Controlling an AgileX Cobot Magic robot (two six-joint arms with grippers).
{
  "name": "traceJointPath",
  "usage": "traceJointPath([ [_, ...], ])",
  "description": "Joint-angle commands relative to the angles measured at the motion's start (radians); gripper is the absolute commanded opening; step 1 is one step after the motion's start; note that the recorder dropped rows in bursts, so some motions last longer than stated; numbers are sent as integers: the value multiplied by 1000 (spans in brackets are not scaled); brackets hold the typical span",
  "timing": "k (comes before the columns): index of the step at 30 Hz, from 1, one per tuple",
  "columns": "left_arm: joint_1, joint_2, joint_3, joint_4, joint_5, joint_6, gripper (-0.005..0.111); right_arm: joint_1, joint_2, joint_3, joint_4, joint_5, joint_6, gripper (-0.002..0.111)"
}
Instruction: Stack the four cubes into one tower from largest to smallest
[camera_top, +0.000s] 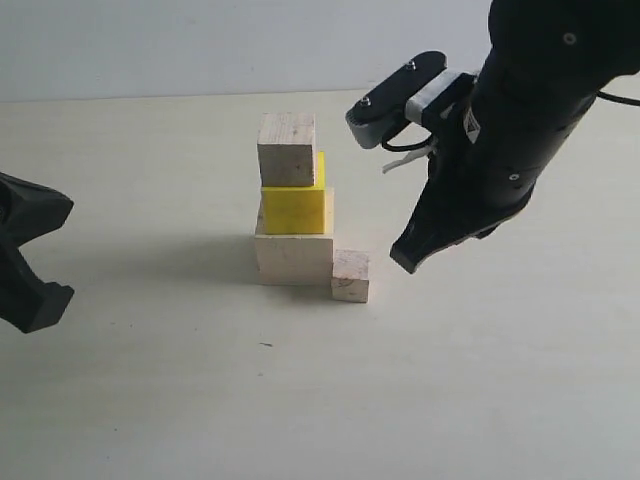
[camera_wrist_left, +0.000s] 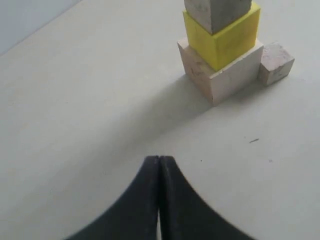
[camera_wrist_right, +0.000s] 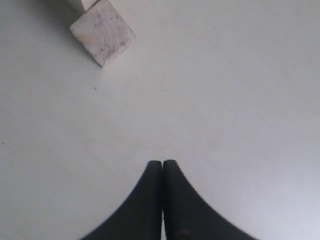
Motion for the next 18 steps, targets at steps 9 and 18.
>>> traceJointPath([
  [9,-2,-4,-24,-20,86,6,0,-89,92,-219,-20,165,-248,0],
  [18,-2,-4,-42,-37,89,31,0,-283,135,-219,489,131,-861,0],
])
